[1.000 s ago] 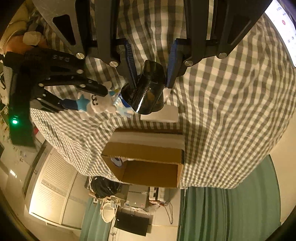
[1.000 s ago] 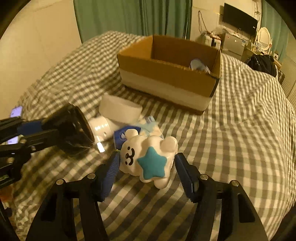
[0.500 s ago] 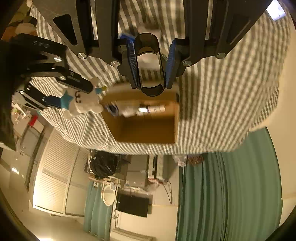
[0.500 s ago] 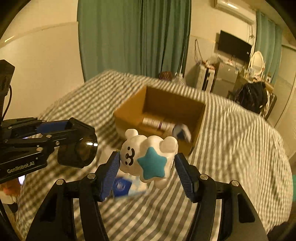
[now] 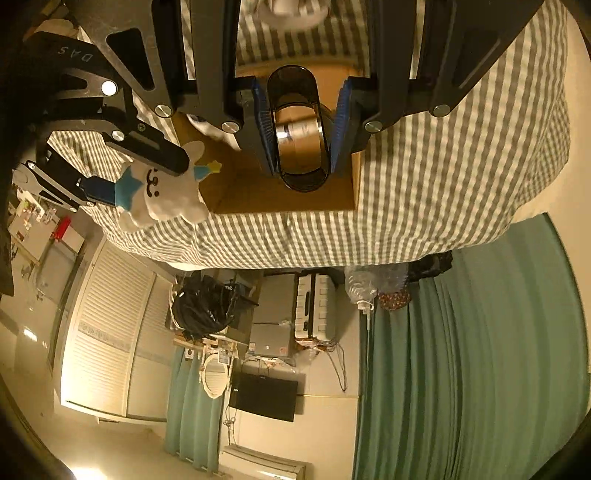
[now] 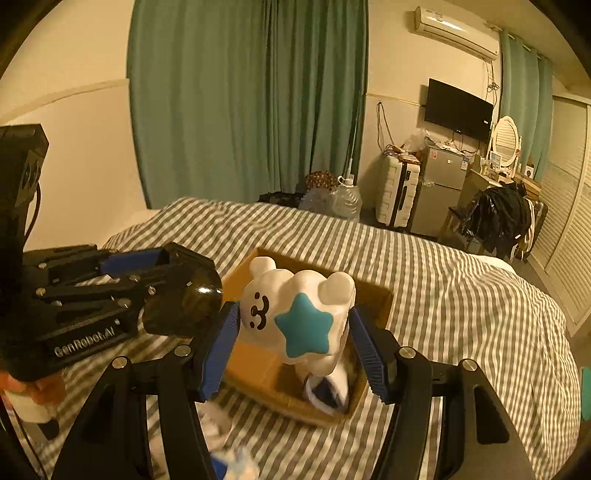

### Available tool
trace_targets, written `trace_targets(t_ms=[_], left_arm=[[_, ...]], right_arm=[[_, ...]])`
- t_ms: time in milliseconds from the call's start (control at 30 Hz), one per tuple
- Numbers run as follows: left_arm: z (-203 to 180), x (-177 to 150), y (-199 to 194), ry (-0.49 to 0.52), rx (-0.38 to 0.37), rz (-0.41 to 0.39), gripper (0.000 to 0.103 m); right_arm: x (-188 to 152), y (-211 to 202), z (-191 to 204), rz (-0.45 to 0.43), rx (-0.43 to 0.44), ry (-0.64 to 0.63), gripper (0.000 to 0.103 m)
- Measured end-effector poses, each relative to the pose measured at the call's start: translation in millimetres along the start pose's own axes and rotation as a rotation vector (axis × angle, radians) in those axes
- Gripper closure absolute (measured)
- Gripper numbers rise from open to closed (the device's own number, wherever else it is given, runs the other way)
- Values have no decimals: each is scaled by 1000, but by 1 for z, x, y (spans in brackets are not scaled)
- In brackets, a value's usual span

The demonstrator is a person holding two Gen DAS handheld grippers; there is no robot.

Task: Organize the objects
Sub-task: 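Carry the black cup and plush bear into the box and release both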

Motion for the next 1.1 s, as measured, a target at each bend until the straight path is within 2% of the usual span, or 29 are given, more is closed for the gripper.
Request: trace_targets(t_ms=[133,300,433,567,767,800,833,867,900,1033,1100], left_arm=[[1,10,37,15,-7,26,74],[6,7,78,27,-15,60,74],[7,-6,103,35,-19,105,74],[8,-17,119,43,-25,144,73],[10,-30,127,32,-24,185,71],[10,-32,125,25,-27,187,67],[12,-33,123,15,-28,189,61],[13,-33,121,8,-29,188,44],[14,-33,116,-1,-26,178,31],[19,-31,91,-29,-21,138,28],[20,-32,77,-36,-7,120,19]], right_arm=[[17,29,-18,0,-7,15,42],[24,73,-40,24,2,50,42],[16,104,-53,48,14,80,42],[0,126,-50,97,35,83,42],[-19,139,-53,148,40,99,41],[-20,140,-54,154,39,107,41],[-22,139,-55,152,37,121,37],[-23,137,-57,145,37,137,27],[-24,134,-59,133,43,153,24],[-21,109,-65,68,52,214,22],[-20,96,-67,54,21,217,22]])
Point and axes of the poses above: each gripper's, at about its wrist camera, not at the fingertips, and y roughly the way its jaws point, z to its left, x to its top, the point moved 2 cm from there along y, roughly the way its jaws point, and after that the axes turned 4 degrees about -y, right-handed, at the moved point
